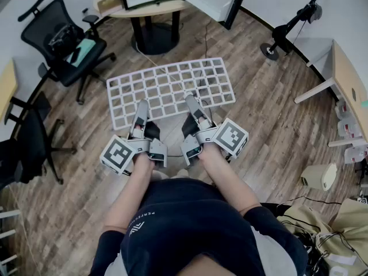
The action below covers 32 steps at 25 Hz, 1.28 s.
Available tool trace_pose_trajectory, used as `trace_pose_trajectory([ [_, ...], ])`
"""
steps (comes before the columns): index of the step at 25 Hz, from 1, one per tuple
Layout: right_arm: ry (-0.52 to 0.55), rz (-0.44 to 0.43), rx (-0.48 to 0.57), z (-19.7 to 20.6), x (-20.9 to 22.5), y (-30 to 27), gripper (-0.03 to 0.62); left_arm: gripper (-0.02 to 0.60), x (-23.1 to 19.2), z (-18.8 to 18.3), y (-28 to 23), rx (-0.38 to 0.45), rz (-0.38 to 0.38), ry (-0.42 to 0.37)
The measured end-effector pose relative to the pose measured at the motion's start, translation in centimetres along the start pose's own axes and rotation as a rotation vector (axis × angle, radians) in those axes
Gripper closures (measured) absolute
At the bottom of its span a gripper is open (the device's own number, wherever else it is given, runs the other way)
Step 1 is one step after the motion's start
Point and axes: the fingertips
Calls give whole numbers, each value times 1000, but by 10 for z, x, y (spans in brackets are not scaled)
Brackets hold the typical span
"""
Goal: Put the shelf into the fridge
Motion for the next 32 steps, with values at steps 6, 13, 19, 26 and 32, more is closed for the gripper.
trace_pose_trajectory([
  [6, 1, 26, 7, -9, 10, 5, 537, 526, -1, 12, -2, -5, 0, -3],
  [13, 34, 34, -11, -6, 10, 4, 531, 525, -3, 10, 0, 6, -26, -12],
  [19, 37, 42, -20, -7, 19, -3, 530, 517, -6, 15, -8, 11, -20, -31],
  [26, 47, 88, -19, -3, 36, -44, 526, 497, -49, -12, -34, -55, -140, -356],
  [32, 92, 88, -29, -7, 48, -100, 522, 483, -67, -21, -89, -62, -117, -372],
])
Point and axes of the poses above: the fingertips, and each gripper's own axes: y backward along the fingers, x to its right, z out of its underside, and after that the axes turned 14 degrees about x, right-handed
